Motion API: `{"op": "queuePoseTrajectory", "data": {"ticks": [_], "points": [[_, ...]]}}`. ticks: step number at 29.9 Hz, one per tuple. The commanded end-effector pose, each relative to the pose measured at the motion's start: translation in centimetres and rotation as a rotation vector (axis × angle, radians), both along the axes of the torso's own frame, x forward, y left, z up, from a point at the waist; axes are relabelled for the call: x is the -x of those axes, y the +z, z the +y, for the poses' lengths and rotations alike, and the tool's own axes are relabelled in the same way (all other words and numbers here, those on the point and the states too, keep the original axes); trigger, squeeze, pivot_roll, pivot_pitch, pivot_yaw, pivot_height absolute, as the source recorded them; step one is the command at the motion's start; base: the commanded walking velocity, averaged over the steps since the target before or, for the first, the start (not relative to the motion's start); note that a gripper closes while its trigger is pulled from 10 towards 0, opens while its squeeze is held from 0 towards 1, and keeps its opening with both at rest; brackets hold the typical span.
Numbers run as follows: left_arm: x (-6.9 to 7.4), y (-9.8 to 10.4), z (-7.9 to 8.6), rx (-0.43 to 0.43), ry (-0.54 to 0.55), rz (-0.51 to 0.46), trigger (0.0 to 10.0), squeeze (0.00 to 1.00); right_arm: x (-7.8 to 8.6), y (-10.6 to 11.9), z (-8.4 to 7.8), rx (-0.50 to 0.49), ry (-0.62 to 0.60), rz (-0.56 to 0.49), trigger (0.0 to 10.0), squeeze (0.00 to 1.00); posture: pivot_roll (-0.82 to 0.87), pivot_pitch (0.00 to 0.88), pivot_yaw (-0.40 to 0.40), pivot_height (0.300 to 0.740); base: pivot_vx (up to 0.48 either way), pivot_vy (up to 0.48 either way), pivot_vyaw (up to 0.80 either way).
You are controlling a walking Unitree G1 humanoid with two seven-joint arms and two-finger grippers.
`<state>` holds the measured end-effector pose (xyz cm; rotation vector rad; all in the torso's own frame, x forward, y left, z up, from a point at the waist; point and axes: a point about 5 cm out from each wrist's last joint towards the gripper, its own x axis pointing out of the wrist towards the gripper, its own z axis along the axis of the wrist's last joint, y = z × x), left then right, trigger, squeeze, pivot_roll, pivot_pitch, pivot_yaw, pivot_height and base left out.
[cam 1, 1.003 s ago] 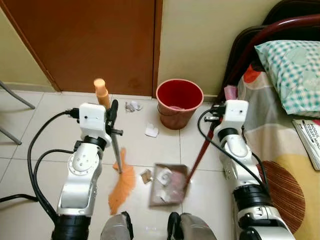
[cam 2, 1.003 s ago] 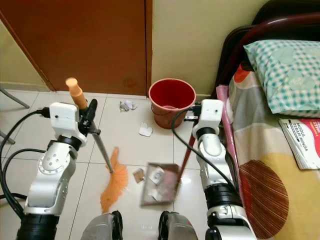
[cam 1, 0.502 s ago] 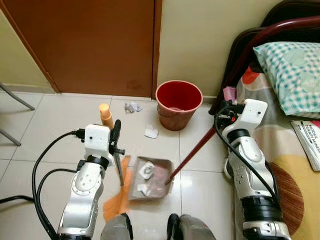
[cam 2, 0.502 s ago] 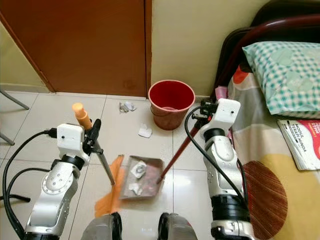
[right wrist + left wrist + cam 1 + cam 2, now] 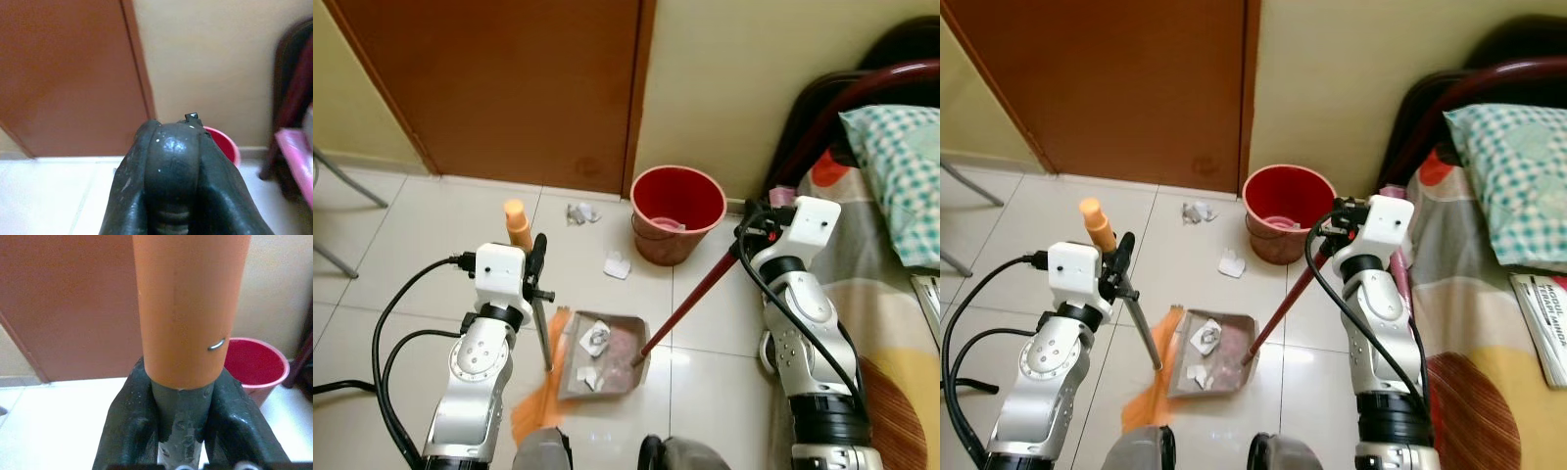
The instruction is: Sweep floor
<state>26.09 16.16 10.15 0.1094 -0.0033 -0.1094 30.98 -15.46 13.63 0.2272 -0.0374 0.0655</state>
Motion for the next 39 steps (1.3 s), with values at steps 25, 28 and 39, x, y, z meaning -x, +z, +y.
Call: {"op": "queuePoseTrajectory", "data": {"ticks": [25,28,39], "points": [[-1.0,0.2,1.1,-0.07,0.123,-0.016,10.0,0.0,-0.2,1.6,-1.0,-0.003,-0.034,-0.05,10.0,0.0,-0.01,0.116,-0.036,0.74,0.18,0.0,0.0],[-0.9,-0.1,1.9,-0.095,0.181,0.002,10.0,0.0,-0.7,2.2,-0.7,-0.019,-0.022,-0.064,10.0,0.0,-0.01,0.114,-0.036,0.74,0.0,0.0,0.0],[-1.1,-0.7,3.1,-0.089,0.27,0.039,10.0,0.0,-2.7,5.6,0.3,-0.081,0.013,-0.138,10.0,0.0,-0.01,0.113,-0.043,0.74,0.0,0.0,0.0]]}}
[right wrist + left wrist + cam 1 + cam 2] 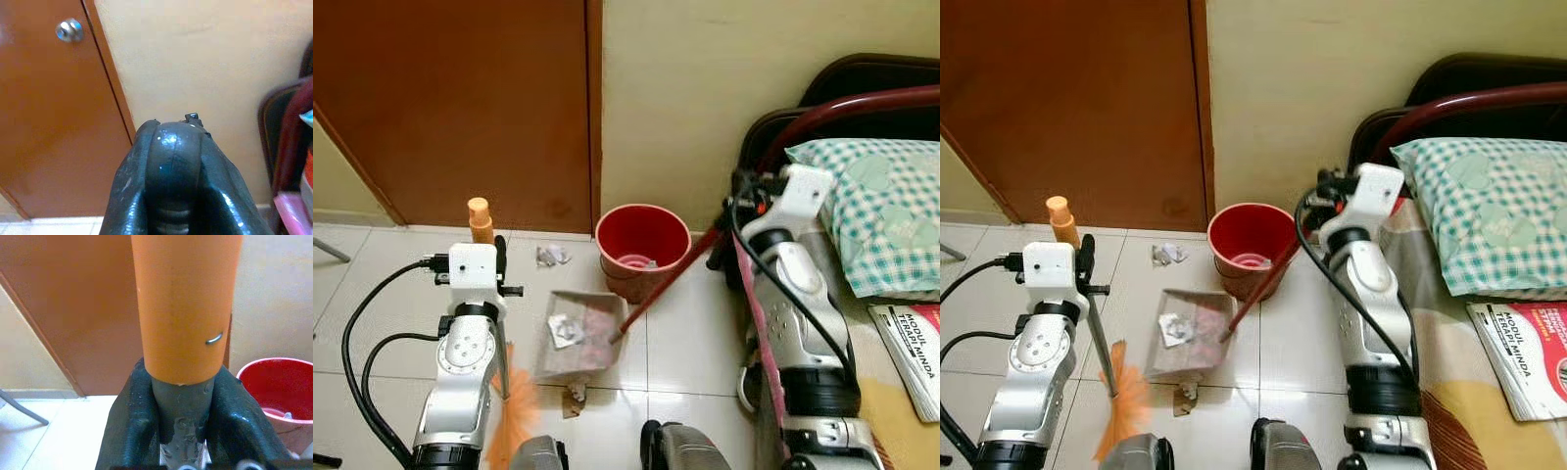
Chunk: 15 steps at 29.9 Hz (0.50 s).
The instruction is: Sweep floor
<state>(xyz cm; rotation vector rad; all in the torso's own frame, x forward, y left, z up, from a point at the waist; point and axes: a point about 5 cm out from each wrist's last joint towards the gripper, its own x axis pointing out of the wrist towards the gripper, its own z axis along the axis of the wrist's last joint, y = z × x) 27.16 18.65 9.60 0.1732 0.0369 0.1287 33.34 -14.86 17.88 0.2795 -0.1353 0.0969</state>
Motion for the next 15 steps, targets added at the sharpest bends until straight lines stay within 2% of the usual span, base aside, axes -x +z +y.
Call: {"op": "queuePoseTrajectory", "data": {"ticks": [1,2,10,14,15], "points": [[0.0,-0.2,0.5,-0.022,0.032,0.017,10.0,0.0,-0.6,1.9,-0.2,-0.034,-0.005,-0.052,10.0,0.0,-0.01,0.114,-0.044,0.74,0.0,0.0,0.0],[0.0,-0.2,0.5,-0.022,0.032,0.017,10.0,0.0,-0.6,1.9,-0.2,-0.034,-0.005,-0.052,10.0,0.0,-0.01,0.114,-0.044,0.74,0.0,0.0,0.0],[0.2,-0.4,0.2,-0.008,0.032,0.023,10.0,0.0,-2.6,7.3,-0.8,-0.115,-0.025,-0.175,10.0,0.0,-0.01,0.119,-0.043,0.74,0.0,0.0,0.0],[0.1,-0.4,0.1,-0.005,0.03,0.024,10.0,0.0,-3.0,8.7,-1.0,-0.124,-0.036,-0.211,10.0,0.0,-0.01,0.121,-0.043,0.74,0.0,0.0,0.0],[0.1,-0.4,0.0,-0.002,0.026,0.023,10.0,0.0,-3.4,10.1,-1.4,-0.125,-0.048,-0.25,10.0,0.0,-0.01,0.123,-0.043,0.74,0.0,0.0,0.0]]}}
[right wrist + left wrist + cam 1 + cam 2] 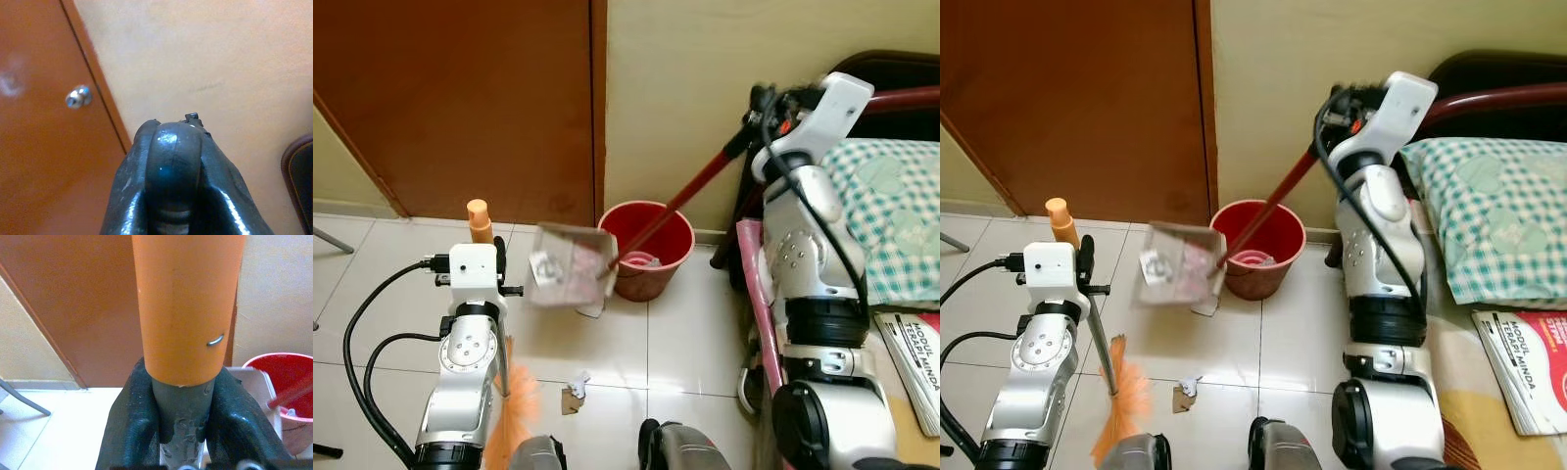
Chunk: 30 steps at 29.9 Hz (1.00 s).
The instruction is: Sweep floor
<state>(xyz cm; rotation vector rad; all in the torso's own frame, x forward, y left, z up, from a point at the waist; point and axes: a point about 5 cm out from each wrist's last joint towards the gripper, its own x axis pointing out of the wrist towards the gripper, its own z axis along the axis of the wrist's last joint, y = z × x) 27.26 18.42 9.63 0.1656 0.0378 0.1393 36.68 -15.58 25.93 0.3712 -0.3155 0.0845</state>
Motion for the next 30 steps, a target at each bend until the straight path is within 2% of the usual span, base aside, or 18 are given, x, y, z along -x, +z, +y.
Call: {"op": "queuePoseTrajectory", "data": {"ticks": [1,8,10,15,21,22,27,28,29,30], "points": [[0.2,-0.4,0.2,-0.008,0.013,0.022,10.0,0.0,-0.2,2.7,-0.9,-0.024,-0.028,-0.094,10.0,0.0,-0.01,0.124,-0.042,0.74,0.0,0.0,0.0],[0.3,-0.4,0.1,-0.003,0.008,0.025,10.0,0.0,-0.5,6.7,-3.2,0.031,-0.111,-0.223,10.0,0.0,-0.01,0.13,-0.041,0.74,0.0,0.0,0.0],[0.4,-0.5,0.0,0.002,0.002,0.028,10.0,0.0,-0.4,8.2,-4.2,0.11,-0.171,-0.283,10.0,0.0,-0.01,0.133,-0.041,0.74,0.0,0.0,0.0],[0.4,-0.5,-0.2,0.007,-0.007,0.029,10.0,0.0,-0.4,8.7,-4.3,0.166,-0.179,-0.313,10.0,0.0,-0.01,0.136,-0.039,0.74,0.0,0.0,0.0],[0.4,-0.4,-0.3,0.01,-0.017,0.028,10.0,0.0,-0.2,8.1,-2.4,0.401,-0.156,-0.387,10.0,0.0,-0.01,0.142,-0.035,0.74,0.0,0.0,0.0],[0.4,-0.4,-0.3,0.011,-0.018,0.029,10.0,0.0,-0.1,7.4,-1.4,0.48,-0.14,-0.407,10.0,0.0,-0.01,0.142,-0.035,0.74,0.0,0.0,0.0],[0.5,-0.4,-0.4,0.011,-0.021,0.03,10.0,0.0,0.3,6.0,0.3,0.633,-0.103,-0.442,10.0,0.0,-0.01,0.145,-0.037,0.74,0.0,0.0,0.0],[0.5,-0.4,-0.4,0.011,-0.021,0.031,10.0,0.0,0.4,5.6,0.8,0.672,-0.092,-0.455,10.0,0.0,-0.01,0.147,-0.037,0.74,0.0,0.0,0.0],[0.5,-0.5,-0.4,0.012,-0.021,0.032,10.0,0.0,0.8,4.9,1.9,0.752,-0.061,-0.489,10.0,0.0,-0.01,0.147,-0.037,0.74,0.0,0.0,0.0],[0.5,-0.5,-0.4,0.012,-0.021,0.032,10.0,0.0,0.8,4.9,1.9,0.752,-0.061,-0.489,10.0,0.0,-0.01,0.147,-0.037,0.74,0.0,0.0,0.0]]}}
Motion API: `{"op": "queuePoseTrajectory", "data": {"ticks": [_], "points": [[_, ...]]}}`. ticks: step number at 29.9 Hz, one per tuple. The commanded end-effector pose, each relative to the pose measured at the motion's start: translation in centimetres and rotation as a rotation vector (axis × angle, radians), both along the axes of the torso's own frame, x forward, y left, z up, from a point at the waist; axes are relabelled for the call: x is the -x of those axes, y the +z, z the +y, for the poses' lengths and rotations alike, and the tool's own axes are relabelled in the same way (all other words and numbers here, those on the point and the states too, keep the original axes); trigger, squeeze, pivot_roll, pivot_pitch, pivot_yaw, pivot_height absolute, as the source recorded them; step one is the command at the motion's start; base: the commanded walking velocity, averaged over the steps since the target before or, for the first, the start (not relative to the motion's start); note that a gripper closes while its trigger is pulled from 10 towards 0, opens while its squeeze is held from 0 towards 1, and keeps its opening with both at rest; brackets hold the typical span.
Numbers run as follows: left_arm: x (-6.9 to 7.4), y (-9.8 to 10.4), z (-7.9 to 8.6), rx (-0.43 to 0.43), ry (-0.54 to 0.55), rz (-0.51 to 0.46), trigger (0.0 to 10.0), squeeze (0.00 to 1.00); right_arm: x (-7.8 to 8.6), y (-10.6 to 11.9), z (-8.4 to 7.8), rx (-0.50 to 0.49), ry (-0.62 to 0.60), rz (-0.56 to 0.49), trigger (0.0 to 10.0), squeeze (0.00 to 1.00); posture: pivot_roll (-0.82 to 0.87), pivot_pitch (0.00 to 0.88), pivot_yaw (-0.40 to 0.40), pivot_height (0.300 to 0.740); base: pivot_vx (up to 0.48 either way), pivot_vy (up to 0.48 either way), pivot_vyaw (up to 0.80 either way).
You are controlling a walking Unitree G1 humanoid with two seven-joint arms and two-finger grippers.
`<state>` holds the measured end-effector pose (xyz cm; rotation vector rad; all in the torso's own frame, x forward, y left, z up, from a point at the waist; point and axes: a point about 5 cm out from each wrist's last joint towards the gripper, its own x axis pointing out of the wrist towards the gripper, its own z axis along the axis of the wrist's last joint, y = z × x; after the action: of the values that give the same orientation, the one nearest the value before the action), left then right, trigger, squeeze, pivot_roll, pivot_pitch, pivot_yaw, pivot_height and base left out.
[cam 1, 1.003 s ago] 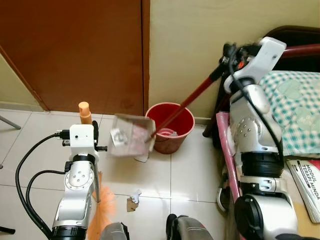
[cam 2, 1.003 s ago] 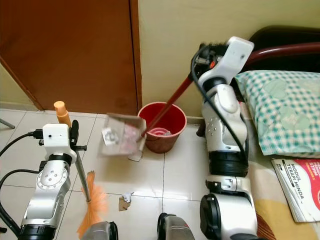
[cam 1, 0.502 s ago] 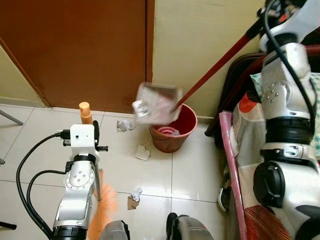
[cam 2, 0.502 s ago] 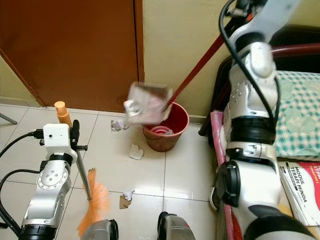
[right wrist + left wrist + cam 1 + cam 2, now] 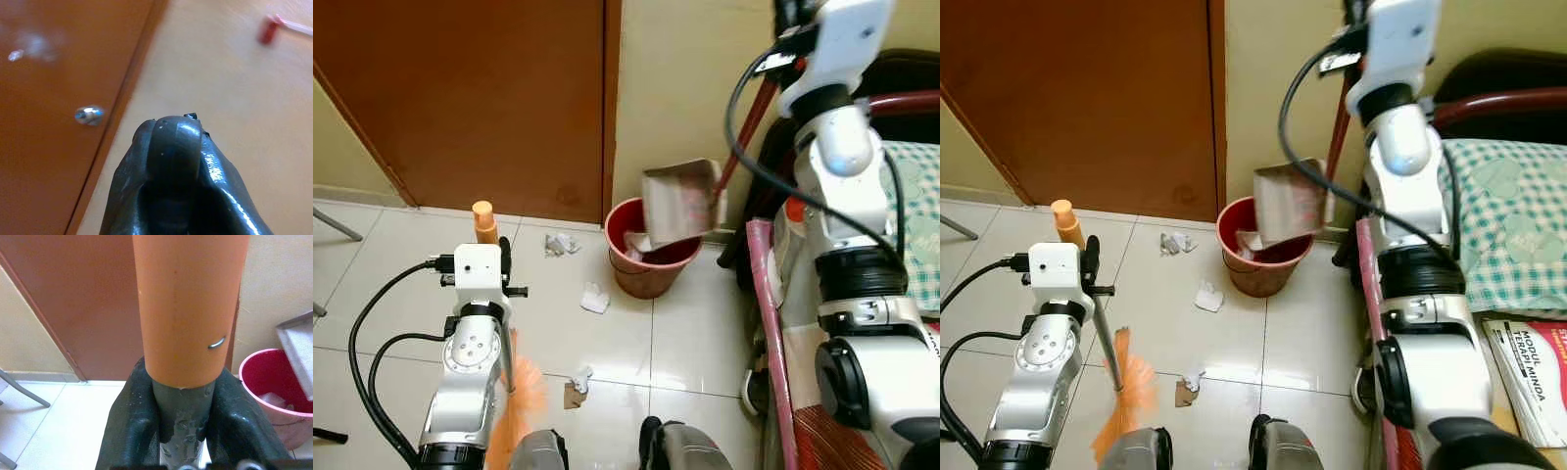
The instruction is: Sweep floor
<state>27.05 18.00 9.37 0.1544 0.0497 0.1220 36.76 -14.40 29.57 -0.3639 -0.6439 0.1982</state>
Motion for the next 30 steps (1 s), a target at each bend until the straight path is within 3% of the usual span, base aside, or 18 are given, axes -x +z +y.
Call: {"op": "queuePoseTrajectory", "data": {"ticks": [1,3,6,13,18,21,23,29,30], "points": [[0.3,-0.2,0.0,-0.001,-0.005,0.021,10.0,0.0,1.2,0.9,1.4,0.108,0.048,-0.12,10.0,0.0,-0.01,0.147,-0.037,0.74,0.0,0.0,0.0],[0.3,-0.2,-0.1,0.0,-0.007,0.021,10.0,0.0,1.7,0.6,2.4,0.17,0.075,-0.153,10.0,0.0,-0.01,0.148,-0.038,0.74,0.0,0.0,0.0],[0.3,-0.2,-0.1,0.001,-0.008,0.02,10.0,0.0,2.3,1.3,3.0,0.157,0.1,-0.191,10.0,0.0,-0.01,0.148,-0.038,0.74,0.0,0.0,0.0],[0.1,-0.2,-0.2,0.003,-0.008,0.018,10.0,0.0,3.5,4.7,4.2,-0.004,0.194,-0.261,10.0,0.0,-0.01,0.14,-0.043,0.74,0.0,0.0,0.0],[0.1,-0.2,-0.1,-0.001,-0.001,0.017,10.0,0.0,4.2,6.1,5.4,-0.143,0.309,-0.234,10.0,0.0,-0.01,0.136,-0.046,0.74,0.0,0.0,0.0],[0.1,-0.2,0.0,-0.005,0.004,0.017,10.0,0.0,3.8,5.6,5.5,-0.273,0.347,-0.148,10.0,0.0,0.0,0.133,-0.05,0.74,0.0,0.0,0.0],[0.2,-0.2,0.2,-0.014,0.01,0.016,10.0,0.0,3.2,4.0,5.6,-0.414,0.37,-0.019,10.0,0.0,0.01,0.133,-0.052,0.74,0.0,0.0,0.0],[0.7,-0.5,1.0,-0.036,0.03,0.034,10.0,0.0,2.8,-0.6,5.5,-0.519,0.344,0.168,10.0,0.0,0.02,0.135,-0.055,0.74,0.0,0.0,0.0],[1.0,-0.6,1.2,-0.043,0.037,0.043,10.0,0.0,2.8,-2.3,5.3,-0.544,0.319,0.222,10.0,0.0,0.03,0.135,-0.056,0.74,0.0,0.0,0.0]]}}
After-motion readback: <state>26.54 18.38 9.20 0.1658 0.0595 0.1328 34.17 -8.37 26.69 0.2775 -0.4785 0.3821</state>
